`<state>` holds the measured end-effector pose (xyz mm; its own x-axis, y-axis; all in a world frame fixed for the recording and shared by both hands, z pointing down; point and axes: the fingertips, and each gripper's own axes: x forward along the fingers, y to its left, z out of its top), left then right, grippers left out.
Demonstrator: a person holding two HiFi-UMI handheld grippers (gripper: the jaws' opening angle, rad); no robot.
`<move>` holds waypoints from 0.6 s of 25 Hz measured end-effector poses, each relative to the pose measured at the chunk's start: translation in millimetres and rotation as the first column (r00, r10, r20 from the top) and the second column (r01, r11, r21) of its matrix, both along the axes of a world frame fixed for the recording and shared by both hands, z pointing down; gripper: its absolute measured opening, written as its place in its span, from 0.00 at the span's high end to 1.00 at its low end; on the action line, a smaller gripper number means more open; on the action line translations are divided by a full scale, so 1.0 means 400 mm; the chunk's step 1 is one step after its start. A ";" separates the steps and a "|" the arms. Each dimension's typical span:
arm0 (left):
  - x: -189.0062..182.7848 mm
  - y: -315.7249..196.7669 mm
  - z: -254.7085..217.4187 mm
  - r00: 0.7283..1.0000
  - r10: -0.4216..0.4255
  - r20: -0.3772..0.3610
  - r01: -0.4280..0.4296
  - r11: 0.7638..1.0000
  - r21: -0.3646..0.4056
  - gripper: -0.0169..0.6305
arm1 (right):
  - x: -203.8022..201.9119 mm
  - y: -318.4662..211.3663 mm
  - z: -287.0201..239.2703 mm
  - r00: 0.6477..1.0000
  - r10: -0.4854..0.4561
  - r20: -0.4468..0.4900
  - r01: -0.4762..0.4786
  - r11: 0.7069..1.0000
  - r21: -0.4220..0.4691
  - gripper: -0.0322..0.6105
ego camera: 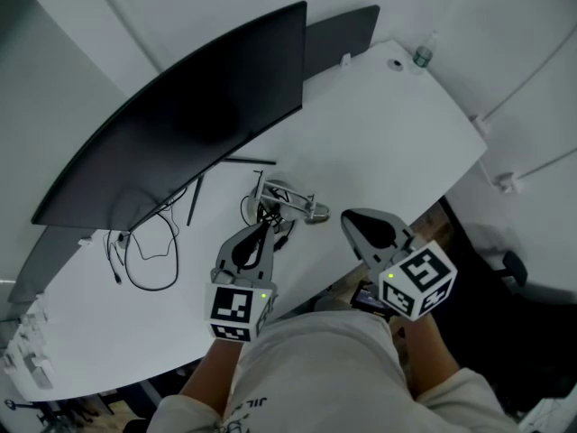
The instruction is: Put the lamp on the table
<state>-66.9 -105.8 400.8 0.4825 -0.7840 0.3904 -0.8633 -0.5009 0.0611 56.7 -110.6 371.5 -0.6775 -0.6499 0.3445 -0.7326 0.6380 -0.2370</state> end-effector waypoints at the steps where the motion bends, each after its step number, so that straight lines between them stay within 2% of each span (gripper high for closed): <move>1: -0.001 -0.002 0.000 1.000 0.000 0.001 0.000 1.000 0.000 0.97 | 0.000 -0.001 0.000 1.000 0.000 -0.001 0.000 1.000 0.000 0.90; 15: 0.003 0.003 0.001 1.000 0.008 0.008 -0.008 1.000 0.006 0.97 | 0.004 0.004 -0.002 1.000 0.002 0.000 -0.002 1.000 -0.001 0.90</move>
